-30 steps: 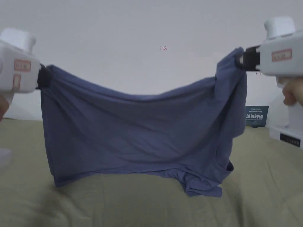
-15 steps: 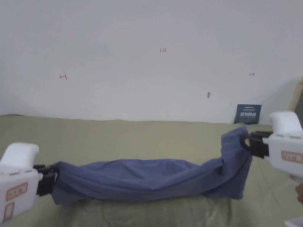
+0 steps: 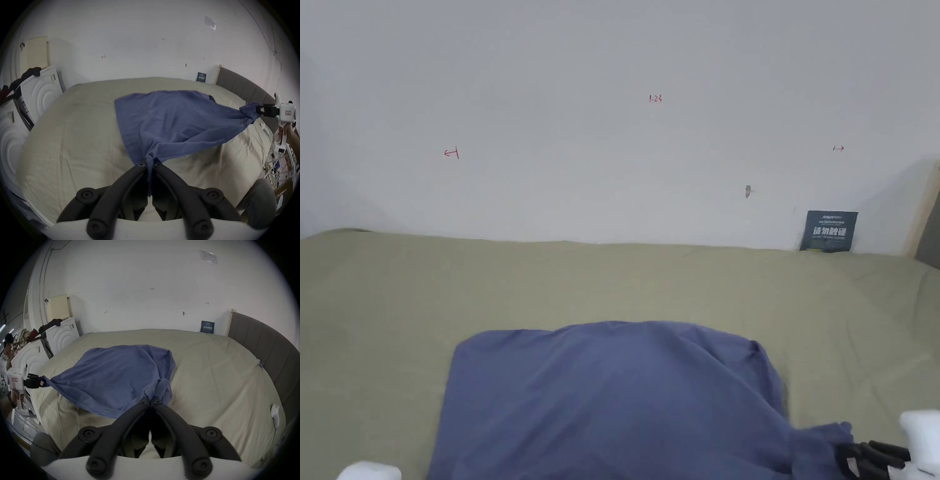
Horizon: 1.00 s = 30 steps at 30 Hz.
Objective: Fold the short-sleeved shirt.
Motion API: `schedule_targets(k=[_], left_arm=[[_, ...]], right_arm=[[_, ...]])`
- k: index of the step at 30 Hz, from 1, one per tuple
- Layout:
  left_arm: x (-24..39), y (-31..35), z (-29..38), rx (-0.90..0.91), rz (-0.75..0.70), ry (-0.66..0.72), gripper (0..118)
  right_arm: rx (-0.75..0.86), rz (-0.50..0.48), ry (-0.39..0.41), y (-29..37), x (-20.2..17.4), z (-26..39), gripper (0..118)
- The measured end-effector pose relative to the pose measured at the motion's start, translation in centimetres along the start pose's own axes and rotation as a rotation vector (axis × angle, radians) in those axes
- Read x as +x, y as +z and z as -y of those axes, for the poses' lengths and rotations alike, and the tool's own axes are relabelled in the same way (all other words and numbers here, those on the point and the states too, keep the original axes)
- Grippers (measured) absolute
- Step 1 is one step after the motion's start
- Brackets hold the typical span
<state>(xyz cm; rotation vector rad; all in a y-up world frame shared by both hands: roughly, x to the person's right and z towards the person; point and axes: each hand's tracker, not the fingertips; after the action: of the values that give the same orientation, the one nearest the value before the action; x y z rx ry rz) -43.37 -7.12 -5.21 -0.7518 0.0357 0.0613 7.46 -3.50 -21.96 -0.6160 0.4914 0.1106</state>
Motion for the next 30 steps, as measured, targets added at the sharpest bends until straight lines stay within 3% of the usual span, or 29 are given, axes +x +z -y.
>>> schedule_targets(k=[3, 4, 5, 6, 7, 8, 9, 13, 15, 16, 17, 18, 19, 20, 21, 23, 30], left_arm=[[0.7, -0.2, 1.2, -0.026, -0.021, -0.027, 1], [0.7, -0.2, 1.5, -0.02, -0.024, -0.026, 8], [0.7, -0.2, 1.6, -0.005, -0.047, -0.016, 44], [0.7, 0.1, 1.6, -0.001, -0.072, -0.006, 88], [0.5, 0.3, 1.6, 0.027, -0.093, 0.037, 118], [0.2, 0.5, 1.6, 0.04, -0.072, 0.081, 116], [-0.1, 0.9, 1.0, 0.108, -0.023, 0.113, 118], [-0.5, 2.2, 1.1, 0.097, -0.035, 0.145, 118], [-0.5, 3.1, 1.9, 0.098, -0.04, 0.136, 114], [-0.4, 3.5, 2.1, 0.08, -0.05, 0.133, 100], [0.0, 4.0, 2.4, 0.057, -0.047, 0.137, 40], [0.1, 4.5, 3.0, 0.052, -0.038, 0.139, 0], [0.5, 5.0, 3.6, 0.063, -0.045, 0.13, 0], [1.1, 5.4, 4.6, -0.069, -0.104, 0.057, 0], [1.8, 5.9, 4.2, 0.018, -0.149, 0.063, 0], [2.1, 6.6, 4.6, -0.046, -0.09, 0.132, 0], [2.0, 5.7, 7.3, -0.098, -0.081, 0.202, 0]], right_arm=[[-0.016, -0.004, 0.019, -0.1, -0.3, 1.1, 1], [-0.009, -0.009, 0.024, -0.1, -0.4, 1.3, 3], [0.006, -0.005, 0.041, -0.1, -0.5, 1.4, 20], [0.036, 0.007, 0.065, 0.1, -0.8, 1.4, 54], [0.043, 0.0, 0.07, 0.3, -0.9, 1.3, 93], [0.038, -0.031, 0.064, 0.4, -0.8, 1.1, 112], [0.053, -0.084, 0.031, 0.7, -0.8, 1.1, 112], [0.036, -0.049, 0.036, 1.8, -1.6, 0.9, 112], [-0.019, -0.028, 0.046, 2.4, -2.2, 1.1, 105], [-0.042, -0.05, 0.036, 2.9, -2.4, 1.4, 84], [-0.052, -0.063, 0.014, 3.3, -2.8, 1.8, 13], [-0.048, -0.05, 0.012, 3.8, -3.4, 2.2, 0], [-0.058, 0.021, 0.027, 4.0, -4.1, 2.8, 0], [-0.09, 0.062, 0.022, 4.5, -4.6, 3.3, 0], [-0.115, 0.052, 0.025, 4.9, -5.0, 3.5, 0], [-0.14, 0.015, -0.05, 5.0, -5.7, 4.9, 0], [-0.167, -0.051, -0.148, 5.5, -7.6, 8.2, 0]])
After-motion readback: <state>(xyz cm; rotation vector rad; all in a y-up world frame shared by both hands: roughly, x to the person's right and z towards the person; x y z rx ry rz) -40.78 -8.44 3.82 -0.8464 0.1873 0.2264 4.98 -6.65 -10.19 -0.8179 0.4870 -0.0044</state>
